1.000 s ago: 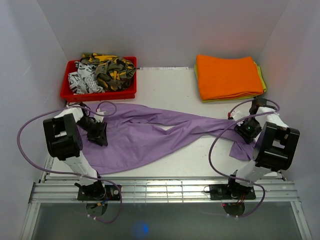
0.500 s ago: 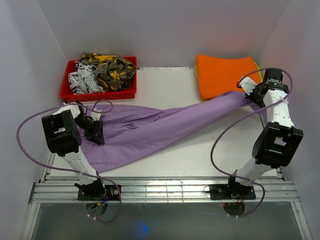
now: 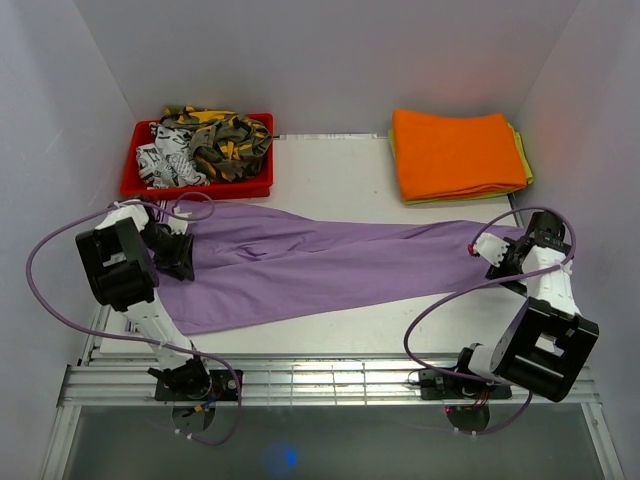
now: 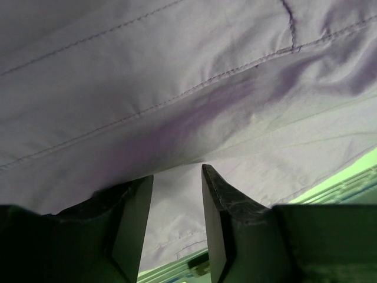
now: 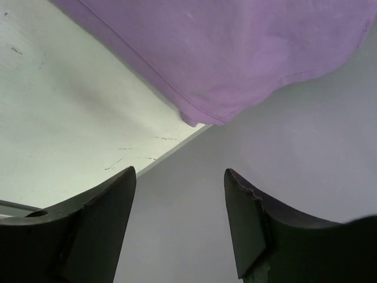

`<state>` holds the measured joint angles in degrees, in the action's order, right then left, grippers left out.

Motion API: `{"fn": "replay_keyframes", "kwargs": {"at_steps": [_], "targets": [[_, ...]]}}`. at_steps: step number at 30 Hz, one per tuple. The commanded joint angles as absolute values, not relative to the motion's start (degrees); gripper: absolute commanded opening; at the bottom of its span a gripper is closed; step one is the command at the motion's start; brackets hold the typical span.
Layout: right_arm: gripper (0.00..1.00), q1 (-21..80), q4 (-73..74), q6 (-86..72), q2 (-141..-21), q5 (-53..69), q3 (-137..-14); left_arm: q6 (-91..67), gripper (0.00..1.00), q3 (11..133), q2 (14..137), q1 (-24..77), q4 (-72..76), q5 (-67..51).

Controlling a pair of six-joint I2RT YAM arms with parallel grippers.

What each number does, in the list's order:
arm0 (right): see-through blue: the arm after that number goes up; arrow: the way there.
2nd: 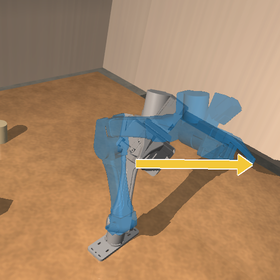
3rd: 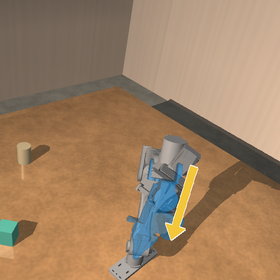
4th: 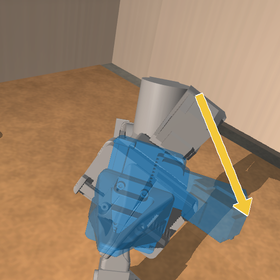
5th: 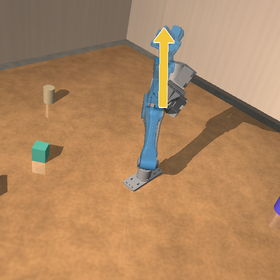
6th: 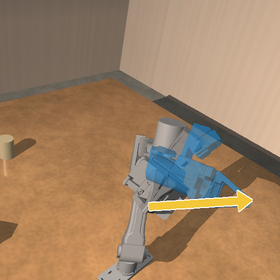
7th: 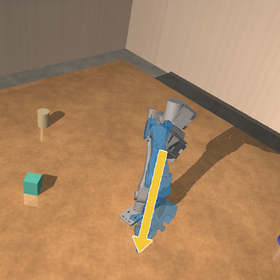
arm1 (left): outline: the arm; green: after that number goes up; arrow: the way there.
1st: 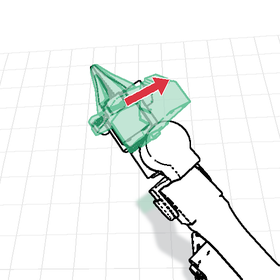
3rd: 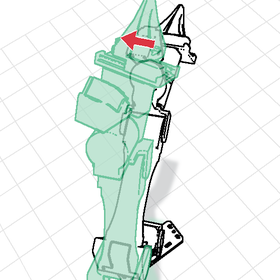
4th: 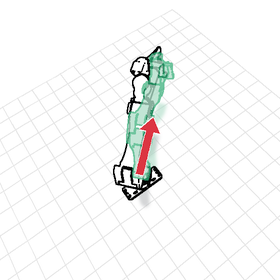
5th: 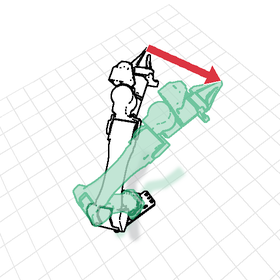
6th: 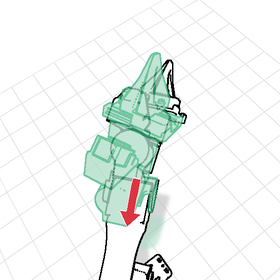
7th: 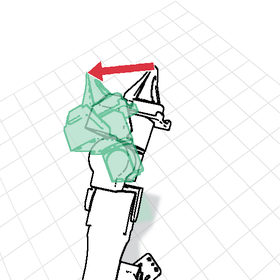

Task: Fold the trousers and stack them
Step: Flatten the trousers out

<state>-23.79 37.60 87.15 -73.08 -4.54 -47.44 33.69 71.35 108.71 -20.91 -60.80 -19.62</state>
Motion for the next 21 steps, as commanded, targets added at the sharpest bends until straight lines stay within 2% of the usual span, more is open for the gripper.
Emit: {"fn": "replay_keyframes", "kwargs": {"at_steps": [1,6,11,15,21], "targets": [[0.68,-24.6,41.1,89.9,-71.8,-3.7,-49.3,39.2,0.51,74.8,111.2,-23.6,-51.9,-12.1],[0.66,-24.6,45.5,88.4,-72.9,-1.0,-51.3,41.7,0.53,79.0,112.4,-26.4,-54.2,-11.9],[0.58,-24.6,45.5,89.3,-73.7,4.0,-50.1,43.2,0.55,80.2,111.4,-26.6,-56.9,-17.0],[0.51,-24.8,44.5,91.8,-75.6,2.5,-48.7,43.0,0.55,80.4,111.6,-26.6,-58.6,-18.0],[0.49,-28.9,45.7,99.2,-76.1,1.1,-48.5,43.2,0.55,80.7,111.6,-26.6,-59.1,-17.8]]}}
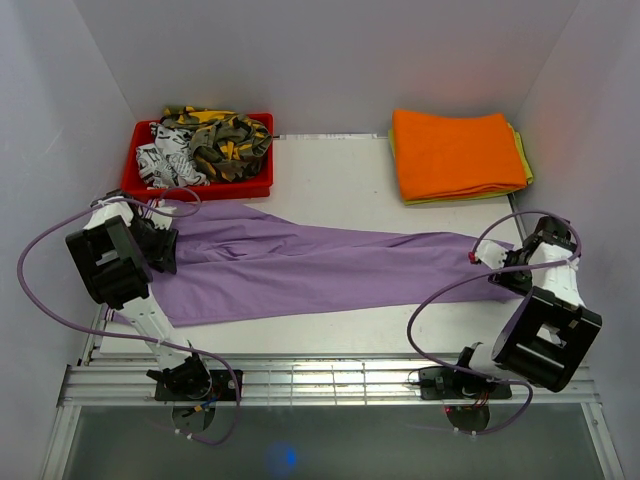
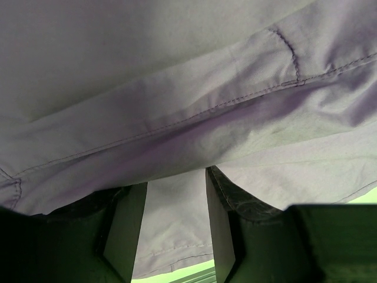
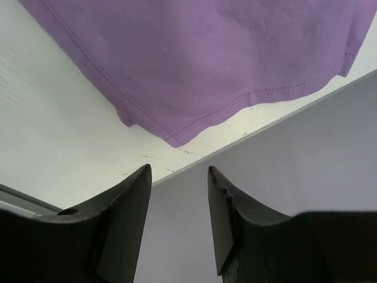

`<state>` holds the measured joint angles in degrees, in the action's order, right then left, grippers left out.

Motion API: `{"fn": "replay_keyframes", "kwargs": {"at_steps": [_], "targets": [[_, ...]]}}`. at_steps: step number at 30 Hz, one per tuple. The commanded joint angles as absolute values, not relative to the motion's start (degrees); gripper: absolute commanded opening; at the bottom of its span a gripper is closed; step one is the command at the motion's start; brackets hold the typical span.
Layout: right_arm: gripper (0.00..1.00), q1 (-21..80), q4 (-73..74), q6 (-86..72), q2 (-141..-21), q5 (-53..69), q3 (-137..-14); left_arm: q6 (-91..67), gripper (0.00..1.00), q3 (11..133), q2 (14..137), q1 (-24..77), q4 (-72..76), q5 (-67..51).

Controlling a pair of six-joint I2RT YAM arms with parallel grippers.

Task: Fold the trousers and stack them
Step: Flatten the trousers out

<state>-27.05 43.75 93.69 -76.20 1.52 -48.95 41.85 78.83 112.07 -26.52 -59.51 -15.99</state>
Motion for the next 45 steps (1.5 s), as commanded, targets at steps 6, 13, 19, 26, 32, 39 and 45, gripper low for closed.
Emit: {"fn": "replay_keyframes", "kwargs": {"at_steps": [6,13,19,26,32,39,45], "targets": [[0.51,-31.0,44.8,102.3,-78.0,1.7,-47.3,42.5,0.55,81.4,112.2,-26.6,-59.5,-18.0],[0.53,-31.0,39.8,101.9,-83.4,1.4,-45.6,42.5,0.55,81.1,112.4,-26.6,-59.8,-16.7],[0.31,-31.0,36.1,100.4,-88.9,-1.8,-45.2,42.2,0.55,79.6,111.6,-26.6,-59.2,-15.8],[0.08,-31.4,40.1,100.1,-85.2,-1.6,-50.3,41.0,0.52,79.0,112.1,-26.6,-58.4,-15.8],[0.08,-31.5,56.0,100.8,-80.8,3.5,-63.0,39.0,0.48,79.8,112.8,-26.6,-58.2,-16.9],[0.08,-32.3,71.7,108.4,-71.4,1.2,-63.0,38.6,0.45,79.5,112.9,-26.7,-57.7,-15.8],[0.08,-33.5,72.0,113.3,-62.3,-6.5,-46.4,39.3,0.45,78.8,112.3,-27.6,-57.5,-15.6]]}}
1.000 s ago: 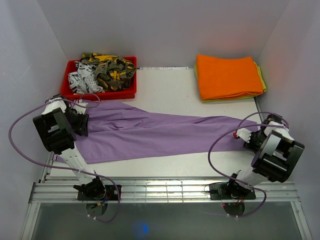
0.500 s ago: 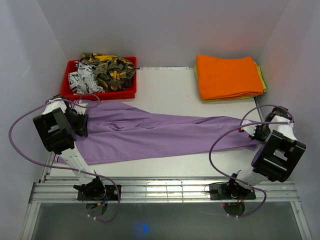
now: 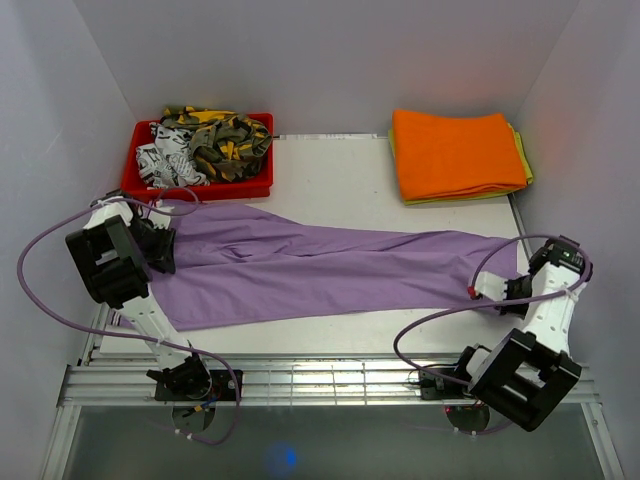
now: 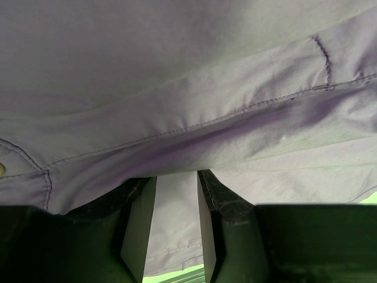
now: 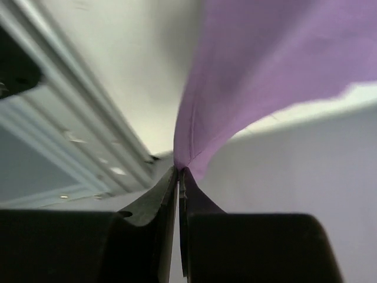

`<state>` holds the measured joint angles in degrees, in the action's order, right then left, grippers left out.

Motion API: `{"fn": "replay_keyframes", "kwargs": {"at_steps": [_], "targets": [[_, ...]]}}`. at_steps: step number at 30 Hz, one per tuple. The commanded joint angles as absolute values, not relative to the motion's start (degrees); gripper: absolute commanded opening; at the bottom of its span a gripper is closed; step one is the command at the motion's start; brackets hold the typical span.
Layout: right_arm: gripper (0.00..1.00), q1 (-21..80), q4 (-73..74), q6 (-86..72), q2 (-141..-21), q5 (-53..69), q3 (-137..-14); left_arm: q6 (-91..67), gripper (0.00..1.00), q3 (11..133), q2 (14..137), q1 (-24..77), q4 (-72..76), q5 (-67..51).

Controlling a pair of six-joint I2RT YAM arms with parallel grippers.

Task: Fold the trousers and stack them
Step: Flatten the trousers out

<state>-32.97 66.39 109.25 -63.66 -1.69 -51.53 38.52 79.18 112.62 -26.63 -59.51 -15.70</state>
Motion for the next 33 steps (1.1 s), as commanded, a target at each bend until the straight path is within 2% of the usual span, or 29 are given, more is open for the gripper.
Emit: {"fn": "replay_keyframes", "kwargs": {"at_steps": [1,6,8,9,11,12,13,16,19,26,33], "targets": [[0.08,-33.6,71.9,113.5,-61.8,-7.0,-44.9,39.5,0.45,78.6,112.2,-28.2,-57.5,-15.6],[0.08,-33.6,66.3,114.1,-60.2,-9.7,-37.6,41.0,0.44,78.7,112.5,-30.1,-57.5,-14.9],[0.16,-33.6,64.9,113.5,-61.8,-9.1,-38.8,41.6,0.47,79.4,111.9,-30.4,-58.4,-16.0],[0.38,-33.6,65.0,112.6,-62.9,-7.0,-42.5,43.0,0.51,80.1,111.3,-30.5,-58.9,-17.0],[0.57,-33.6,65.8,109.3,-67.3,-4.7,-48.0,44.7,0.54,80.6,108.3,-30.5,-60.6,-20.9],[0.75,-33.6,66.4,107.9,-69.4,-2.4,-51.4,45.6,0.55,81.0,107.2,-30.5,-61.2,-22.1],[0.8,-33.7,67.4,104.9,-71.5,-1.1,-59.1,48.2,0.57,81.2,105.8,-30.5,-62.9,-25.0],[0.83,-34.2,75.0,99.8,-81.9,6.4,-76.6,52.6,0.59,81.7,101.3,-30.5,-65.2,-27.9],[0.83,-34.1,75.0,93.8,-88.4,11.1,-82.5,57.5,0.6,81.2,97.3,-30.2,-67.6,-30.8],[0.77,-31.5,69.1,78.9,-98.9,21.0,-86.8,61.9,0.6,73.8,89.7,-26.4,-70.0,-35.7],[0.8,-28.4,59.7,74.1,-105.7,19.2,-85.6,60.6,0.6,65.1,87.4,-22.9,-69.0,-34.7]]}}
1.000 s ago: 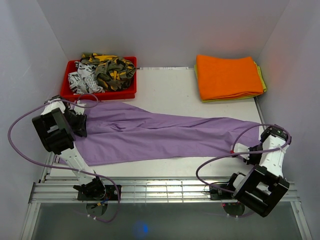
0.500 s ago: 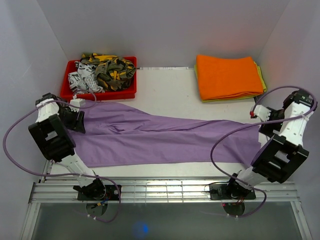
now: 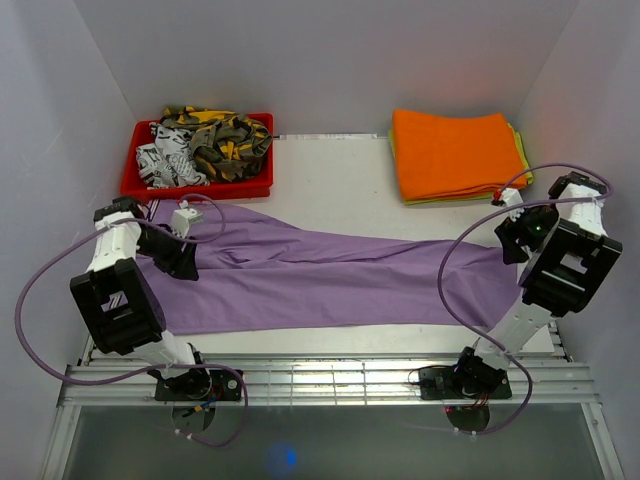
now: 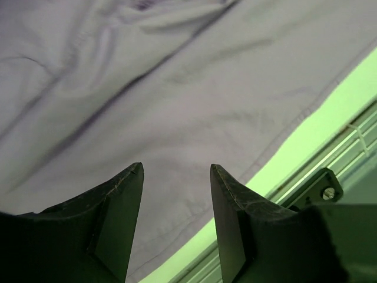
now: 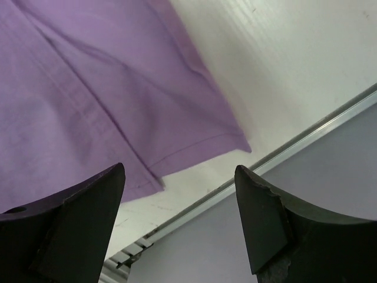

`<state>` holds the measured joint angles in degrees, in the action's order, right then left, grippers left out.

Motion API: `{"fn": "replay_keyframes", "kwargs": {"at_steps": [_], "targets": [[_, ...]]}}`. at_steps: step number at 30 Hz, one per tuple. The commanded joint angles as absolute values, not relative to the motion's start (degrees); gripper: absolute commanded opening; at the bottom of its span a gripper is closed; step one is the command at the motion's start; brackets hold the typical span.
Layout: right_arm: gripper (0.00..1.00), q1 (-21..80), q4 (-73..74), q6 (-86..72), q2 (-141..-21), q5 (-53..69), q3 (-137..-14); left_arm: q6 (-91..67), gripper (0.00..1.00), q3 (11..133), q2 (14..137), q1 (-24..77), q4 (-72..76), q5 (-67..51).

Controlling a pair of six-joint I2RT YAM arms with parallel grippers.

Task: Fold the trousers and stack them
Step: Flatten the trousers out

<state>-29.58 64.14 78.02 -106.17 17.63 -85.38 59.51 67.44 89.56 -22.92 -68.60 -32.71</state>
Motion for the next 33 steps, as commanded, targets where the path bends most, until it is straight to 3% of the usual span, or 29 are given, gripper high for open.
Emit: {"fn": "replay_keyframes", "kwargs": {"at_steps": [1,5,12,13,16,19,27,33], "targets": [[0.81,-27.9,56.6,74.2,-105.8,18.3,-84.7,60.6,0.6,64.3,87.3,-22.8,-68.7,-34.4],[0.88,-24.8,49.4,76.4,-105.3,13.8,-79.1,60.1,0.6,60.9,87.7,-22.2,-67.9,-32.8],[0.87,-20.7,44.6,80.6,-105.4,8.4,-70.9,55.7,0.6,55.2,90.3,-22.0,-63.6,-28.4],[0.83,-20.5,44.7,81.1,-105.6,8.0,-70.3,55.0,0.6,54.2,91.0,-22.0,-62.0,-27.9],[0.52,-20.0,45.0,82.4,-105.7,6.4,-69.1,52.5,0.59,53.6,93.1,-22.0,-59.9,-25.5],[0.09,-20.1,44.8,83.1,-105.1,5.1,-70.2,51.0,0.56,53.7,95.5,-22.0,-59.0,-23.1],[0.08,-22.6,44.7,83.5,-102.1,8.3,-83.4,51.1,0.48,51.3,97.6,-22.0,-57.2,-17.0],[0.08,-22.7,35.4,83.8,-94.7,12.5,-81.5,51.3,0.43,49.0,99.1,-22.3,-56.1,-12.5]]}}
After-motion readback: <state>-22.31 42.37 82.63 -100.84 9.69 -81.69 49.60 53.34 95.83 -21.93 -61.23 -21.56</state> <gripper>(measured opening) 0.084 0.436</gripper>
